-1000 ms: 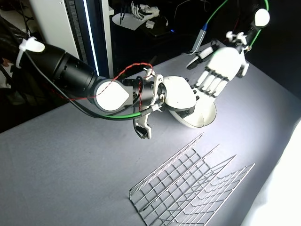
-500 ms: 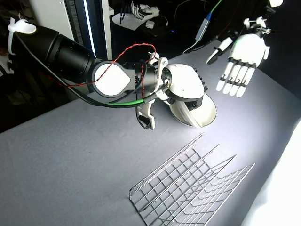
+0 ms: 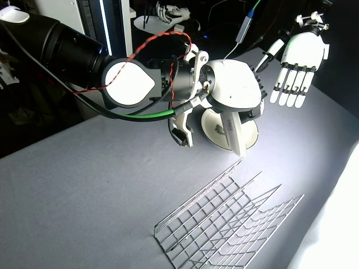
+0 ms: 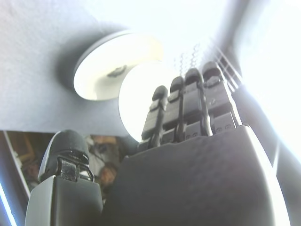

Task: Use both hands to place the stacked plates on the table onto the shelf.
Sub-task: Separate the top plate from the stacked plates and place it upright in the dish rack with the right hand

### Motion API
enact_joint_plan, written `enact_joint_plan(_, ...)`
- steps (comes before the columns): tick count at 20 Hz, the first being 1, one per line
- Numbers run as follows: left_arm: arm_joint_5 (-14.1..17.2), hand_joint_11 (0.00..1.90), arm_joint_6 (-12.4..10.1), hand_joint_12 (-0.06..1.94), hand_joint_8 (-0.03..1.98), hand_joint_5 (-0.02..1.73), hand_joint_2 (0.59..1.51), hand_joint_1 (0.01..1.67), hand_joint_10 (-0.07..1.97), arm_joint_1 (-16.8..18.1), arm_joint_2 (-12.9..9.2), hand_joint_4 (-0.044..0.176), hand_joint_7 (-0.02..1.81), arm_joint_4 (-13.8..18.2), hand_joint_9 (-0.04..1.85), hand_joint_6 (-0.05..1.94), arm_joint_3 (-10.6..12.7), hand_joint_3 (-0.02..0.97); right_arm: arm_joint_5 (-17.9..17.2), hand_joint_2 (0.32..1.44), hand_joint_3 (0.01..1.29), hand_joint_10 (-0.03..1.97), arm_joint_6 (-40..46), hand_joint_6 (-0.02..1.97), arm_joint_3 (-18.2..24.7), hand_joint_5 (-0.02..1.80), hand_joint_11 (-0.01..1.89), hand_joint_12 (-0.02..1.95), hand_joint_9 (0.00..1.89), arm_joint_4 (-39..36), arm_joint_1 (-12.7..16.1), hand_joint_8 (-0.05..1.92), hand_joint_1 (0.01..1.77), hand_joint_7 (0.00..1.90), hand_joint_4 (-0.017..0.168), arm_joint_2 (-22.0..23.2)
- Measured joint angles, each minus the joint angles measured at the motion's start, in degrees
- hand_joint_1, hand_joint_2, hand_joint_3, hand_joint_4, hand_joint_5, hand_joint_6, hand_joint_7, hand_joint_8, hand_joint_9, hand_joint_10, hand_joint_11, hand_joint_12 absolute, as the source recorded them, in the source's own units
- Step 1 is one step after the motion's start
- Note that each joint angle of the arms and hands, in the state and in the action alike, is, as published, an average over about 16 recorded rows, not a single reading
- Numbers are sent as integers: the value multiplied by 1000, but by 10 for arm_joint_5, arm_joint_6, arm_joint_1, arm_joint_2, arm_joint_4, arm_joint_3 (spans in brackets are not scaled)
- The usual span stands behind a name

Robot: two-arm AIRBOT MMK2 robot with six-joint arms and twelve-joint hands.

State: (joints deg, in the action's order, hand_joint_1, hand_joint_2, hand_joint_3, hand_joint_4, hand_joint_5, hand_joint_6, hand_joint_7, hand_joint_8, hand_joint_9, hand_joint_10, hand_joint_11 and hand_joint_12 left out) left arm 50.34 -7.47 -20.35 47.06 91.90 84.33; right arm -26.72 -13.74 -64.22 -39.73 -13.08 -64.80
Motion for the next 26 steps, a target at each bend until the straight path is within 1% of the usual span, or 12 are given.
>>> enact_joint_plan(7, -6, 14, 6, -4, 1, 22, 1179, 14, 9, -7, -4, 3, 19, -4, 19, 6, 2, 19, 9, 977, 12, 887, 4, 700, 5, 1056, 757, 1424, 1080, 42, 25, 655, 1301, 1192, -7, 2)
enact_joint_plan(13, -9, 14, 6, -4, 1, 22, 1179, 14, 9, -8, -4, 3, 19, -8, 20, 5, 6, 19, 28, 977, 12, 863, 9, 687, 7, 1060, 753, 1432, 1073, 109, 52, 682, 1299, 1182, -4, 2)
enact_joint_plan(18, -10, 14, 6, -4, 2, 22, 1179, 13, 8, -8, -4, 3, 19, -11, 19, 5, 8, 20, 59, 977, 12, 865, 12, 694, 7, 1053, 758, 1435, 1065, 173, 78, 676, 1303, 1181, -4, 2)
enact_joint_plan(26, -10, 14, 6, -3, 2, 22, 1180, 13, 9, -9, -3, 3, 19, -14, 15, 5, 10, 19, 122, 977, 10, 994, 16, 756, 4, 1012, 809, 1399, 1043, 248, 108, 603, 1335, 1184, -6, 2)
